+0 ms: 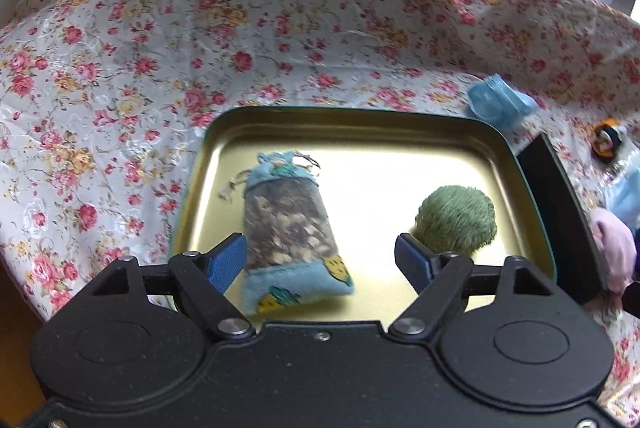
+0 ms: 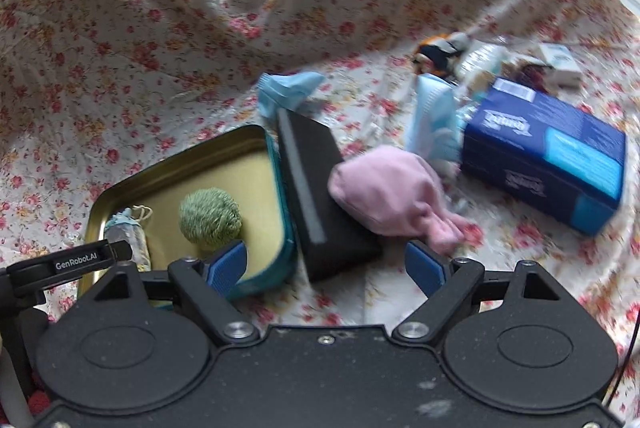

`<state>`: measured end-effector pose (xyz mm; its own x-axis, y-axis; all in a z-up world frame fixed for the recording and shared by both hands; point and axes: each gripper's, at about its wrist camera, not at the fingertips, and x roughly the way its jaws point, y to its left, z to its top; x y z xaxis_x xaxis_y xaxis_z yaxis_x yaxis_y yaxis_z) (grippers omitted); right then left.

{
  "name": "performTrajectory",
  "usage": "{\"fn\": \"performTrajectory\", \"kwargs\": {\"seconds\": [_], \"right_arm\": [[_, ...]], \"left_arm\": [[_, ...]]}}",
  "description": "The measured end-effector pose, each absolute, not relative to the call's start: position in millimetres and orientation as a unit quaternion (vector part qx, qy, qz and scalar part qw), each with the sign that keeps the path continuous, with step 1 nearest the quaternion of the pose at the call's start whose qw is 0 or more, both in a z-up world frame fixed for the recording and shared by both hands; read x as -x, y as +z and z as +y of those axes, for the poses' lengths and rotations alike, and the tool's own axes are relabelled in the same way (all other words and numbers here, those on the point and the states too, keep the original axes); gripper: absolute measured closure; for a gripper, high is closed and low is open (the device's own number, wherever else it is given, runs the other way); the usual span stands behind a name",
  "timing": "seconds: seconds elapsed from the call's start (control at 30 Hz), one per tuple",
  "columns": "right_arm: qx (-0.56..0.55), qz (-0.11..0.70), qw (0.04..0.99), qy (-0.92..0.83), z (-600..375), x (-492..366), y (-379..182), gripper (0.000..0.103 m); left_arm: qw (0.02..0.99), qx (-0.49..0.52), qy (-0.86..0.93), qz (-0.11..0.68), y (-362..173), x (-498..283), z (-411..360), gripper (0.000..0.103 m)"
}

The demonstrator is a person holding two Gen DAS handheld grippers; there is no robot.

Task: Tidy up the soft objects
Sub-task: 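Withdraw both tools from the tray toward the remaining items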

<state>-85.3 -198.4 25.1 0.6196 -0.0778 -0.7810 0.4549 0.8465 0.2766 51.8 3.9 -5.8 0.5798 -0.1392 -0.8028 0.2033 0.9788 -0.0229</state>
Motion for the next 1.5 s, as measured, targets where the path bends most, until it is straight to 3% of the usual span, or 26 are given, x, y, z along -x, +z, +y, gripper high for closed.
{"fn": "performTrajectory", "kwargs": {"seconds": [0.47, 0.57, 0.63, 0.93, 1.5], "right_arm": [[-0.261, 0.401, 0.846, -0.237, -246.5, 164.1, 5.7, 0.017], [-0.276, 0.393, 0.840, -0.252, -261.2, 186.3, 1.7, 0.017], [-0.283, 0.387, 0.837, -0.264, -270.7, 199.9, 0.7, 0.017], [-0.301, 0.341, 0.825, -0.334, -327.1, 255.8, 11.8, 0.017], [-0.254, 0.295, 0.834, -0.390, -386.4, 246.4, 48.6, 0.017]], "left_arm": [[0.872, -0.087, -0.163, 0.453, -1.9, 0.3, -57.4, 0.024], [0.868, -0.100, -0.180, 0.452, -0.4, 13.5, -74.1, 0.023], [0.865, -0.108, -0.192, 0.451, 0.2, 22.3, -85.1, 0.017], [0.859, -0.142, -0.244, 0.426, 12.9, 49.4, -133.1, 0.016], [0.856, -0.145, -0.281, 0.408, 22.5, 36.7, -188.6, 0.016]]}}
